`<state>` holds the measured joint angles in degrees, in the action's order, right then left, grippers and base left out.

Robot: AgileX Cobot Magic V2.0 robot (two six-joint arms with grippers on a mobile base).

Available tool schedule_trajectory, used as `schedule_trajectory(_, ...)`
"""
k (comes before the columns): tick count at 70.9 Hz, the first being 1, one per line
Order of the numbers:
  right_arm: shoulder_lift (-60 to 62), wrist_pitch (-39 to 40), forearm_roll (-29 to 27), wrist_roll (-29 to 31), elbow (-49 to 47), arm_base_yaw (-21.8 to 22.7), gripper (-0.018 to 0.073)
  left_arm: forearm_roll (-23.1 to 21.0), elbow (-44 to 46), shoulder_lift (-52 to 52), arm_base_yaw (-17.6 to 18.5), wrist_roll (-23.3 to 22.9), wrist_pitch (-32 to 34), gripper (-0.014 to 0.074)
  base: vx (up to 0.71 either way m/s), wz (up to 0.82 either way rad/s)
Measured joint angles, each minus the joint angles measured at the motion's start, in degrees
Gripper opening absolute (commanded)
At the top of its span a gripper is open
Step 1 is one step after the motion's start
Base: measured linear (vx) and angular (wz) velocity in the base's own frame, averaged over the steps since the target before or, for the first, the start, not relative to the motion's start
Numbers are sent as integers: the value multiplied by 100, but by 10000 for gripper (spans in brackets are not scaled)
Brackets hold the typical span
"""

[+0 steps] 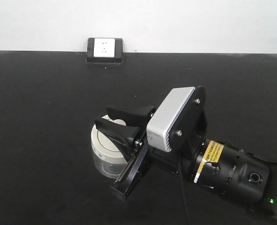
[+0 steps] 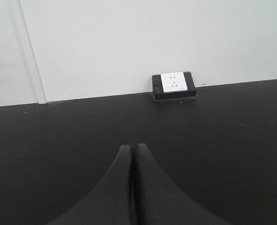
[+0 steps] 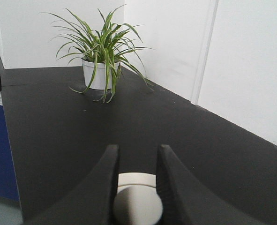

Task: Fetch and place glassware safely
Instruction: 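Hold the jar in the right gripper above the bench surface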

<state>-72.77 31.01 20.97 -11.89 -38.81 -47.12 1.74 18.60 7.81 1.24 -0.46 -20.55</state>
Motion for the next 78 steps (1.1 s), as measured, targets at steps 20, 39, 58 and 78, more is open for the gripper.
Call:
schedule_trajectory(20, 0, 0, 0, 0, 0, 0, -3, 0, 0, 0, 0, 0, 0, -7, 0, 0)
schedule_trajectory(39, 0, 0, 0, 0, 0, 0, -3, 0, 0, 0, 0, 0, 0, -7, 0, 0)
schedule_trajectory(58, 0, 0, 0, 0, 0, 0, -3, 0, 0, 0, 0, 0, 0, -7, 0, 0)
schedule_trajectory(78, 0, 0, 0, 0, 0, 0, -3, 0, 0, 0, 0, 0, 0, -7, 0, 0)
